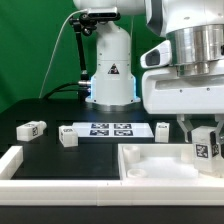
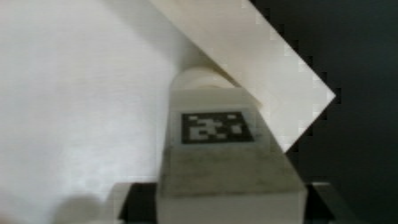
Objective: Assemble one leg
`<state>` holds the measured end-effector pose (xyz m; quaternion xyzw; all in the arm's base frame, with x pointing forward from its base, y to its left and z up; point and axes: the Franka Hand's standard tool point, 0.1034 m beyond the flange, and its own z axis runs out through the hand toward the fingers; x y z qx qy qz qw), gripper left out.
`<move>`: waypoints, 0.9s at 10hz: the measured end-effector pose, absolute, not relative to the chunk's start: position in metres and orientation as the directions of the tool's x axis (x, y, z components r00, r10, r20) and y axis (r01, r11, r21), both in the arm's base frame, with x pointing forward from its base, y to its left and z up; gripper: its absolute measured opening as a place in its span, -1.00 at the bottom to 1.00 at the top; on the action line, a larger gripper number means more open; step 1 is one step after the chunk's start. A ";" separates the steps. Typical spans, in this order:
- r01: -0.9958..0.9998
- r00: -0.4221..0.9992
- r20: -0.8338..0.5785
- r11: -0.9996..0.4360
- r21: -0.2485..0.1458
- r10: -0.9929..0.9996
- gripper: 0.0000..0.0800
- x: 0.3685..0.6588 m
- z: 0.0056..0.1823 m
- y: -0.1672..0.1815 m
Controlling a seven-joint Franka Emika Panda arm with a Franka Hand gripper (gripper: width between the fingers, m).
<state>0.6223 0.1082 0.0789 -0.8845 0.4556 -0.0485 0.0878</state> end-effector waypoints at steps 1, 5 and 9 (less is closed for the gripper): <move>-0.864 0.476 -0.023 -0.463 -0.197 -0.879 -0.27 0.621 0.078 0.109; -0.948 0.277 -0.075 -0.260 -0.181 -0.958 -0.25 0.618 0.077 0.114; -0.853 0.508 -0.049 -0.495 -0.165 -0.860 0.61 0.619 0.079 0.116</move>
Offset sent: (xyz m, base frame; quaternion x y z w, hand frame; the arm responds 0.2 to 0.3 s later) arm 0.0000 0.0000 0.0000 0.0000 0.0000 0.2377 0.9713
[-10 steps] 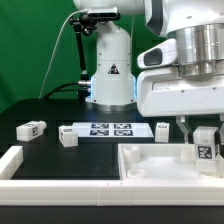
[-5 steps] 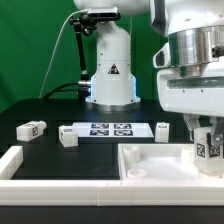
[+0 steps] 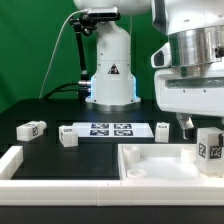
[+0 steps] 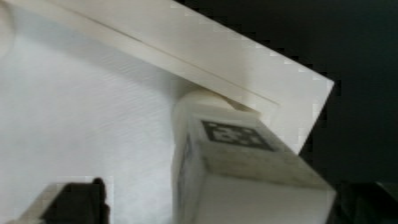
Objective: Assemble one leg
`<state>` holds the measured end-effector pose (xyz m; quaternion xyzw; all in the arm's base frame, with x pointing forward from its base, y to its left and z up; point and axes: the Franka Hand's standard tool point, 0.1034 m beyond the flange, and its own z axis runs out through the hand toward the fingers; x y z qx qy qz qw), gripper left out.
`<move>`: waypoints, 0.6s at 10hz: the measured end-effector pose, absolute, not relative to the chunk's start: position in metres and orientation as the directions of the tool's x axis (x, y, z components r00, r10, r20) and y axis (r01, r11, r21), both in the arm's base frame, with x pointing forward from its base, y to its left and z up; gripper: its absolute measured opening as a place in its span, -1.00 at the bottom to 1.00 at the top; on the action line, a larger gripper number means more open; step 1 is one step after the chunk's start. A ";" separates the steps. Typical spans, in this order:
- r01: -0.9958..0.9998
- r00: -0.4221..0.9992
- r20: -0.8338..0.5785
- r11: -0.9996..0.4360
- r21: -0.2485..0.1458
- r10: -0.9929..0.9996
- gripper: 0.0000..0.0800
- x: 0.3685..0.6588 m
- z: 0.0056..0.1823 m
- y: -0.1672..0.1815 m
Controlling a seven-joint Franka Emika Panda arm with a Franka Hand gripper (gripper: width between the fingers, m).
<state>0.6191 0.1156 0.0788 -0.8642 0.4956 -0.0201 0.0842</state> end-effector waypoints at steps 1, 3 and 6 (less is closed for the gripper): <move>-0.751 0.654 -0.027 -0.645 -0.144 -0.756 0.61 0.619 0.079 0.119; -0.606 0.792 -0.010 -0.784 -0.135 -0.611 0.62 0.619 0.080 0.121; -0.337 0.939 0.039 -0.935 -0.113 -0.343 0.62 0.618 0.079 0.121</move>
Offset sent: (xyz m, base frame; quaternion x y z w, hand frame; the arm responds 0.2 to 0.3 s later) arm 0.0010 -0.0002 -0.0002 -0.0374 0.0089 -0.2192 0.9749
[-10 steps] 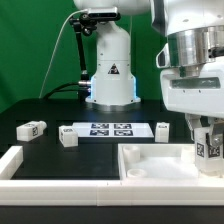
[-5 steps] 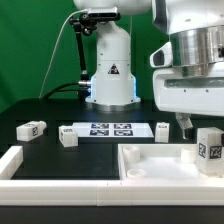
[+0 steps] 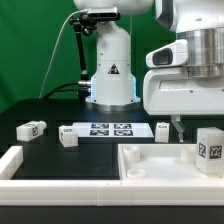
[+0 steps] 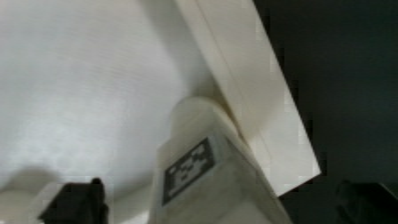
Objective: Assemble one leg
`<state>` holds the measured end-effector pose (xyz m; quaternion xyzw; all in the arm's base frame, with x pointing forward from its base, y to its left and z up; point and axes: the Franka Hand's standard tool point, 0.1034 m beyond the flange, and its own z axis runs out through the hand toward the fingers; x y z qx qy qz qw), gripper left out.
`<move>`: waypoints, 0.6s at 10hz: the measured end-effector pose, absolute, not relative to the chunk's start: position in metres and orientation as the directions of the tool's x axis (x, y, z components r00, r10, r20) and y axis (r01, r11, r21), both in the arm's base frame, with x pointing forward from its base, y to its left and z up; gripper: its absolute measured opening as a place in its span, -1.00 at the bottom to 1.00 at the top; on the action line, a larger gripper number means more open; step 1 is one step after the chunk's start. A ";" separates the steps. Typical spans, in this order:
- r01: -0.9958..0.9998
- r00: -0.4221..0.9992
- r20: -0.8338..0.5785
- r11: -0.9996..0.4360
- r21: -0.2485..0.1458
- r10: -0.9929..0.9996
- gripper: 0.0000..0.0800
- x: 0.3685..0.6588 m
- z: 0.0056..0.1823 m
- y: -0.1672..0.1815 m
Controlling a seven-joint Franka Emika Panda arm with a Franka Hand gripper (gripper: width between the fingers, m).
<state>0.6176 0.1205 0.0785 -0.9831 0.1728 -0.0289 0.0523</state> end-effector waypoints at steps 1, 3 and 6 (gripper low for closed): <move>-0.211 0.974 0.060 -0.974 -0.084 -0.217 0.62 0.617 0.079 0.121; -0.002 0.997 0.081 -1.000 -0.031 -0.004 0.62 0.617 0.079 0.125; 0.179 0.980 0.095 -0.984 -0.017 0.176 0.62 0.619 0.079 0.120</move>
Offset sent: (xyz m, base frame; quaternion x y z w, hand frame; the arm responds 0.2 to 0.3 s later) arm 0.0050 -0.0044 -0.0004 -0.0205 -0.0072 -0.2484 0.9684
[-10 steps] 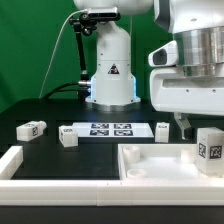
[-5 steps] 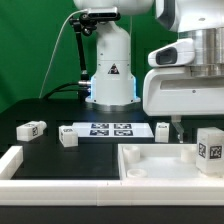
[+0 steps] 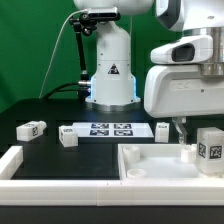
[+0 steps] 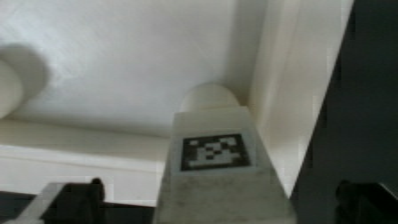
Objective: Assemble one leg
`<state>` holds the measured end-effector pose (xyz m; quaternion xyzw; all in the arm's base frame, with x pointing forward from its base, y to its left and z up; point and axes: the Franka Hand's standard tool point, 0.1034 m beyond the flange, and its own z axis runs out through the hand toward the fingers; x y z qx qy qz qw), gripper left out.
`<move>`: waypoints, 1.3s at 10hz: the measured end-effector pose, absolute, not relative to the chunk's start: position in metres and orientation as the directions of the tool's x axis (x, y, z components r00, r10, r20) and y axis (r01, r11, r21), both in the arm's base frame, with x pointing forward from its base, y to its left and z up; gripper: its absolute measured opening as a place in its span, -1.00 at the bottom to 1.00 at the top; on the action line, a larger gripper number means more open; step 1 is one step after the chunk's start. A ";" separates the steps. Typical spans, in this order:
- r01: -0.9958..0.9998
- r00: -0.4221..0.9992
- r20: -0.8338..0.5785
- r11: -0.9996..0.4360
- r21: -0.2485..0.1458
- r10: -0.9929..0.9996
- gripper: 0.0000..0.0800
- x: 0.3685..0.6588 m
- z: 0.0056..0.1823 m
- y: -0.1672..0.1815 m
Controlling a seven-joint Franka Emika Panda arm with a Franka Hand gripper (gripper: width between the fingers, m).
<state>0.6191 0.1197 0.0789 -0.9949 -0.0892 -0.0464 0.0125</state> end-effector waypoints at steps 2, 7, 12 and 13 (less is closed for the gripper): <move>0.171 0.981 0.095 -0.985 -0.018 0.169 0.40 0.619 0.079 0.120; 0.109 0.990 0.094 -0.994 -0.025 0.106 -0.27 0.619 0.079 0.120; -0.572 0.807 0.079 -0.808 -0.141 -0.585 -0.27 0.618 0.077 0.118; -0.666 0.730 0.057 -0.728 -0.163 -0.681 -0.27 0.618 0.077 0.116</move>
Offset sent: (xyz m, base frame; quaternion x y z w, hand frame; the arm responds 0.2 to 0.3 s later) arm 0.0000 0.0000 0.0000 0.0000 0.0000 0.0000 1.0000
